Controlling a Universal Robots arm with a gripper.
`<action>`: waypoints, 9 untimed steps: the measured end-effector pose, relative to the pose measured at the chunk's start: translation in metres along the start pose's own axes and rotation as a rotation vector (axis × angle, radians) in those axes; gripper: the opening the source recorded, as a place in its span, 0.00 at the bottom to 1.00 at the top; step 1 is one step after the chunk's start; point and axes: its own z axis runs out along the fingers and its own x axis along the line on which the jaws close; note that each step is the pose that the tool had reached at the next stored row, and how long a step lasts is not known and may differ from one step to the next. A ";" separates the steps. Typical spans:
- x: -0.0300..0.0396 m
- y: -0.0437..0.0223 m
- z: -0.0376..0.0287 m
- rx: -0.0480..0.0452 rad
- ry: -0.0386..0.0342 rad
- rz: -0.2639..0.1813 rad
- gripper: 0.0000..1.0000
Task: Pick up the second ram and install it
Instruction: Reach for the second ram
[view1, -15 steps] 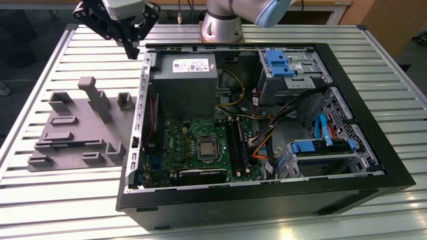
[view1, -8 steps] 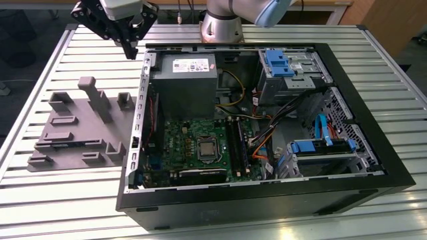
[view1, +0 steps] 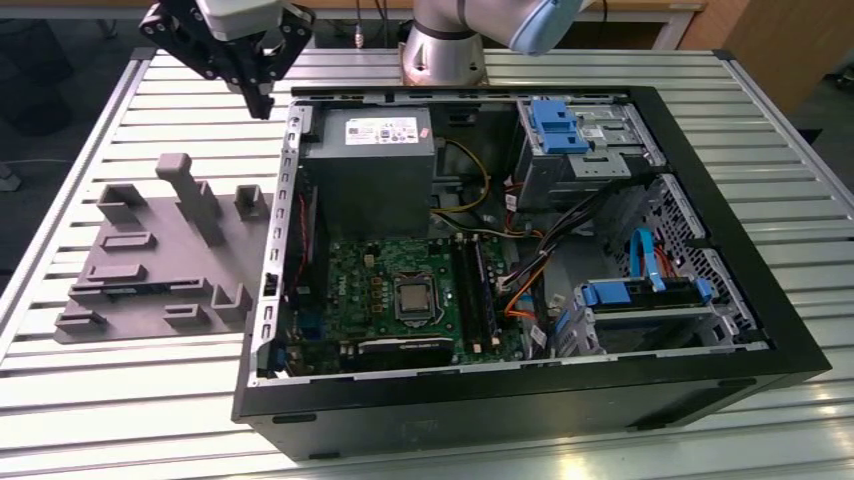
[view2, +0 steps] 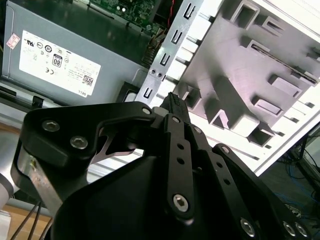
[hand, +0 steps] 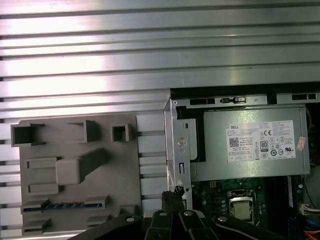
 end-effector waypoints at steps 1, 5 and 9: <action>0.0003 0.0000 0.0000 0.0000 0.0000 0.000 0.11; 0.0019 -0.0002 0.0000 0.0000 0.0000 0.000 0.11; 0.0063 -0.0005 -0.0001 0.0000 0.0000 0.000 0.11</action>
